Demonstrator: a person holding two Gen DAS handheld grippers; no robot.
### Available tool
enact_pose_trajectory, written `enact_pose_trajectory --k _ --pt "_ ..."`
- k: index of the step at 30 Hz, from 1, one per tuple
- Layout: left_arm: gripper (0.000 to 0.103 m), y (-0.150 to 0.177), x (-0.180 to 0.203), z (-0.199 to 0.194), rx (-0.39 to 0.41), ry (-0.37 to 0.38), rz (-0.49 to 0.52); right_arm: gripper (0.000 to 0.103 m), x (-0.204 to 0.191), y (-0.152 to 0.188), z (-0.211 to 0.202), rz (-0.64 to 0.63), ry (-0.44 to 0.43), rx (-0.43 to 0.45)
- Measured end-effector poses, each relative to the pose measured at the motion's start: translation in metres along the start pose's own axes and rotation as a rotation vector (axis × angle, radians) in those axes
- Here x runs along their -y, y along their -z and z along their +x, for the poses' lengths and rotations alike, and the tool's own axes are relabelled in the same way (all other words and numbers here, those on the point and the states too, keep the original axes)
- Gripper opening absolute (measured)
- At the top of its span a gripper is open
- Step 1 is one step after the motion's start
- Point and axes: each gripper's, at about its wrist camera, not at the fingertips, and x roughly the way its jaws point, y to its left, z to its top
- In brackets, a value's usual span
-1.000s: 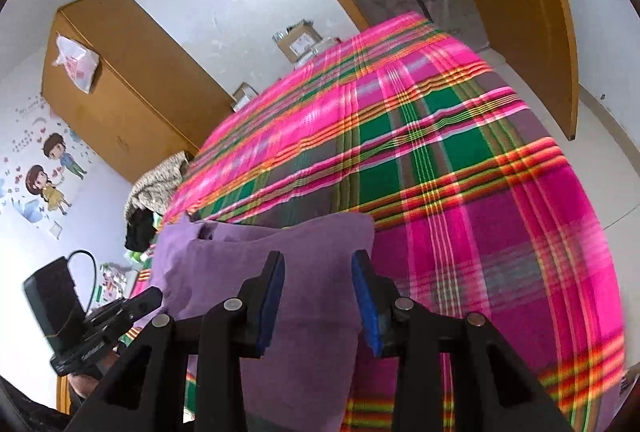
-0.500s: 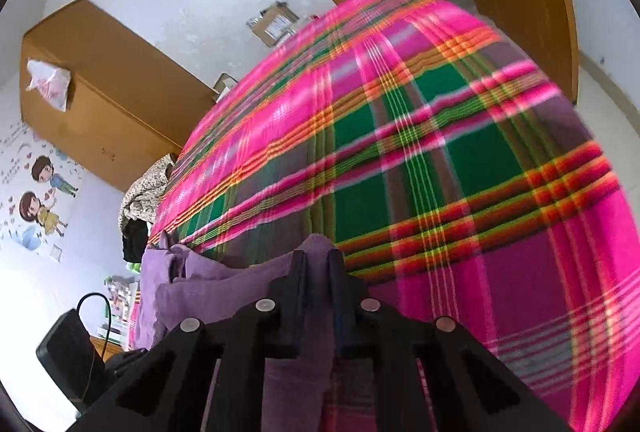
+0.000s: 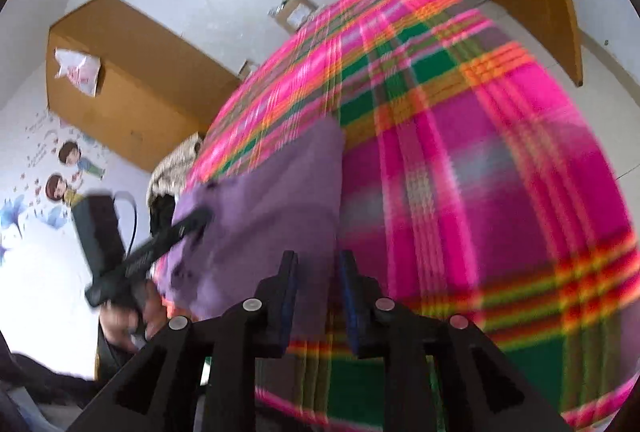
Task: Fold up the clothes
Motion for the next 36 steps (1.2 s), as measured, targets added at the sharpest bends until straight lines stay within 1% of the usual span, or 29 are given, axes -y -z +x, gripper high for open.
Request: enact_pose_trajectory --k 1,2,4,7,9,13,14,18,21,24,25,26,27,28,29,31,32,33,36 --pt "0.019 0.000 0.001 0.005 -0.011 -0.013 0.003 0.020 -0.001 0.002 0.001 -0.010 0.000 -0.005" --pt "0.019 0.001 0.001 0.008 -0.019 -0.024 0.003 0.013 -0.002 0.005 0.001 -0.021 0.001 -0.010" --pt "0.017 0.002 -0.001 0.009 -0.020 -0.033 -0.008 0.010 -0.003 0.010 0.002 -0.042 0.002 -0.021" --pt "0.016 0.001 -0.005 0.011 -0.015 -0.037 -0.027 0.009 -0.005 0.017 0.004 -0.071 0.002 -0.036" --pt "0.016 0.001 -0.005 0.011 -0.012 -0.039 -0.030 0.009 -0.001 0.019 0.000 -0.065 -0.015 -0.042" --pt "0.016 0.001 0.000 0.004 -0.005 -0.038 -0.031 0.011 0.002 0.014 -0.001 -0.067 -0.022 -0.045" --pt "0.016 0.001 0.003 -0.001 0.007 -0.023 -0.026 0.013 0.001 0.012 -0.003 -0.065 -0.016 -0.033" --pt "0.016 0.003 0.019 -0.018 0.050 0.039 0.007 0.013 -0.004 -0.005 -0.011 -0.065 -0.015 0.052" --pt "0.016 0.010 0.031 -0.019 0.043 0.080 0.035 0.013 -0.014 -0.016 -0.006 -0.090 -0.038 0.066" --pt "0.016 0.015 0.033 -0.018 0.032 0.091 0.037 0.013 -0.026 -0.021 0.006 -0.129 -0.052 0.041" --pt "0.016 0.017 0.032 -0.017 0.027 0.092 0.035 0.013 -0.027 -0.022 0.011 -0.138 -0.042 0.028" --pt "0.016 0.018 0.032 -0.016 0.023 0.093 0.033 0.012 -0.023 -0.023 0.017 -0.127 -0.010 0.011" --pt "0.016 0.020 0.031 -0.015 0.019 0.094 0.032 0.006 -0.018 -0.024 0.023 -0.114 0.018 -0.004" --pt "0.016 0.022 0.031 -0.015 0.015 0.094 0.030 0.000 -0.011 -0.024 0.023 -0.080 0.018 -0.002" --pt "0.016 0.023 0.030 -0.014 0.010 0.095 0.029 0.000 -0.005 -0.024 0.022 -0.049 0.020 0.001" --pt "0.016 0.027 0.029 -0.013 0.002 0.097 0.026 0.004 -0.003 -0.024 0.011 -0.039 0.041 0.039" --pt "0.016 0.028 0.028 -0.012 -0.003 0.098 0.024 0.004 -0.002 -0.024 0.006 -0.034 0.049 0.057" --pt "0.016 0.030 0.028 -0.011 -0.007 0.099 0.022 0.004 -0.004 -0.025 0.002 -0.034 0.039 0.067" --pt "0.016 0.034 0.026 -0.010 -0.018 0.098 0.017 0.004 -0.020 -0.024 0.004 -0.078 0.019 0.066"
